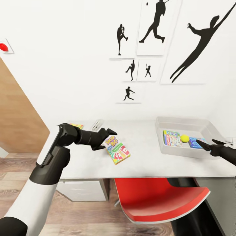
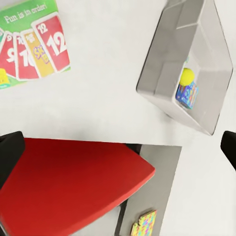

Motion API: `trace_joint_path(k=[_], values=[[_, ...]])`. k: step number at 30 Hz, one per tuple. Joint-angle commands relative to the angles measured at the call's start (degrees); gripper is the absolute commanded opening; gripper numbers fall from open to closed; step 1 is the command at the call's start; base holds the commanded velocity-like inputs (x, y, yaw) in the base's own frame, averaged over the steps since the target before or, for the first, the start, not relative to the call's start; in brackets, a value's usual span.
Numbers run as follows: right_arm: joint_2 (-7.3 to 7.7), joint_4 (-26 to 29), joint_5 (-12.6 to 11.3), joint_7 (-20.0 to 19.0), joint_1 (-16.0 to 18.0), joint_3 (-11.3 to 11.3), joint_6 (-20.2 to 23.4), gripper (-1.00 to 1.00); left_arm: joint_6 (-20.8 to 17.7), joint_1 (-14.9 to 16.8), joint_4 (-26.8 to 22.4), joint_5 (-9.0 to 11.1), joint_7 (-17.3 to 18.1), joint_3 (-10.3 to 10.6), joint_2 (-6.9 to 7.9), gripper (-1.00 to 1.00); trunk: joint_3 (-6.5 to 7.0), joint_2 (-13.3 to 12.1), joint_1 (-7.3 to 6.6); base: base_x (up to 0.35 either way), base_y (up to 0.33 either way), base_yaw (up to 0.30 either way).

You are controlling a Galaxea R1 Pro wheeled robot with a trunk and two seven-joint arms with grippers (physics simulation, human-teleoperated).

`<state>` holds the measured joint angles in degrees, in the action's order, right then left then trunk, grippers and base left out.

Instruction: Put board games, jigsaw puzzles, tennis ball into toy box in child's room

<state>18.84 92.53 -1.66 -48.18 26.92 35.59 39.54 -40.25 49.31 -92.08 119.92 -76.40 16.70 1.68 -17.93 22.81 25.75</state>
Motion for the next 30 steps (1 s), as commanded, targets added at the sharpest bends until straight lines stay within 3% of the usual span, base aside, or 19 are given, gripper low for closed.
trace_joint_path(k=[1,13,16,18,19,22,30], values=[[-0.26,0.02,-0.15,-0.16,0.07,0.04,0.45,1.0,-0.51,-0.39,-0.03,0.23,-0.4,-0.54,0.34,1.0,-0.01,0.11,0.04,0.0,0.0,-0.116],[-1.5,0.05,-0.13,-0.16,0.06,-0.09,0.01,1.0,-0.53,-2.12,-0.03,0.23,-0.3,-1.6,1.83,1.0,1.09,0.11,0.04,0.0,0.026,-0.04],[-2.38,0.03,-0.11,-0.09,0.06,-0.41,-0.2,1.0,-0.52,-2.25,-0.03,0.23,-0.29,-1.69,2.02,1.0,1.37,0.11,0.04,0.0,0.118,-0.004],[-3.08,0.03,-0.05,-0.02,0.06,-1.38,-0.22,1.0,-0.51,-2.48,-0.03,0.23,-0.27,-1.72,2.22,1.0,1.56,0.11,0.04,0.0,0.224,-0.002],[-3.57,0.02,0.29,0.16,0.06,-3.46,-0.19,1.0,-0.49,-2.78,-0.03,0.2,-0.25,-1.79,2.35,1.0,1.65,0.11,0.04,0.0,0.283,-0.001],[-3.81,0.02,0.52,0.31,0.06,-5.31,-0.12,1.0,-0.46,-3.3,-0.03,0.15,-0.23,-1.83,2.74,1.0,1.93,0.11,0.04,0.0,0.311,0.0],[-3.9,0.02,0.7,0.45,0.06,-5.96,-0.02,1.0,-0.39,-4.01,0.05,0.14,-0.13,-1.77,3.49,1.0,2.68,0.11,0.04,0.032,0.334,0.0]])
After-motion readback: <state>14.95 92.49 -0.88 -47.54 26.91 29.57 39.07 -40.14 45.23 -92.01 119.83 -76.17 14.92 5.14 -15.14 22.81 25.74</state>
